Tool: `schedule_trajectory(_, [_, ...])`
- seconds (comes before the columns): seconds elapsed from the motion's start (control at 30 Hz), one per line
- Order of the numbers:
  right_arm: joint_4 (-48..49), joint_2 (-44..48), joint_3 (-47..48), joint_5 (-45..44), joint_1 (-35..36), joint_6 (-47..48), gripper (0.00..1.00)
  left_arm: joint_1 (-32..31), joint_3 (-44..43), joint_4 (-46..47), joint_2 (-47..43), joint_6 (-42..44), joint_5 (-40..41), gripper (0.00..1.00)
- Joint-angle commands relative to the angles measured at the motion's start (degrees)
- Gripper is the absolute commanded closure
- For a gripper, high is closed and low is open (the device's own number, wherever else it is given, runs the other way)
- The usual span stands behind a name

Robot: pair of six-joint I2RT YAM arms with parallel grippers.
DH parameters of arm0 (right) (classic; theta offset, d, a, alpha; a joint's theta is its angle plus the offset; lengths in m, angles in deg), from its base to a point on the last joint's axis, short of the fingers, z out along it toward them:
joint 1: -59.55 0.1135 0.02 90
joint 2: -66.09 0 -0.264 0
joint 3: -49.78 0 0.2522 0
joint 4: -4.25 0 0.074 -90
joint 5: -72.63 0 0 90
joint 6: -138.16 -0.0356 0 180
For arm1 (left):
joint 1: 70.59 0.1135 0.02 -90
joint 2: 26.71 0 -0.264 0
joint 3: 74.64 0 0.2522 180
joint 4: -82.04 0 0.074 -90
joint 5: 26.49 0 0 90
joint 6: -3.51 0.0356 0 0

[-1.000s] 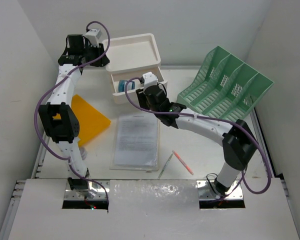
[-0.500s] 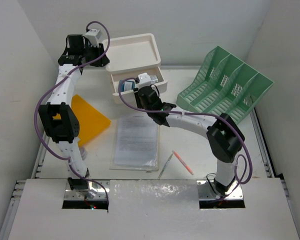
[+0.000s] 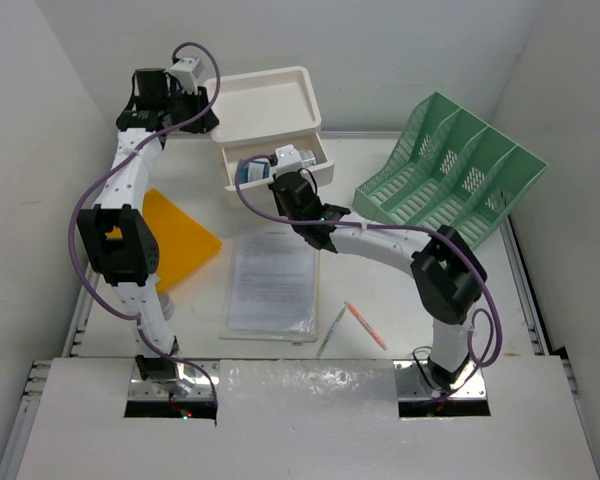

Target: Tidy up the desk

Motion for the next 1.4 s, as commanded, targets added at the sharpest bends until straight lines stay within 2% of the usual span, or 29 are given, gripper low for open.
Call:
schedule_trajectory(0.0, [11.9,-1.1,4.6,-2.4,-1.4,-0.7,1.00,-1.2,1.6,-4.3,1.5,1.0,-3.9,1.00])
schedule_trajectory(0.3, [13.2,-2.4,8.9,-3.7,-2.2,2.3,1.00,-1.2,1.5,-4.6,2.1,1.4,-3.8,1.00])
schedule_trajectory(0.6, [14.4,-5.9,11.1,-0.4,-4.7,0.6,1.00,-1.2,-1.1,-5.9,3.1,1.0,-5.4,1.00])
schedule_trajectory(0.8, [15.6,-8.6,15.9,-0.1,-4.9,1.6,1.00,-1.2,-2.7,-7.6,3.8,2.2,-5.6,1.00])
schedule_trajectory(1.1, [22.6,-5.6,13.3,3.4,-4.1,-4.1,1.00,-1.2,-2.7,-7.3,3.9,1.3,-8.5,1.00])
schedule_trajectory(1.37, [23.7,-9.9,16.7,4.6,-3.6,-7.6,1.00,-1.2,-1.9,-6.7,4.3,-0.6,-10.6,1.00])
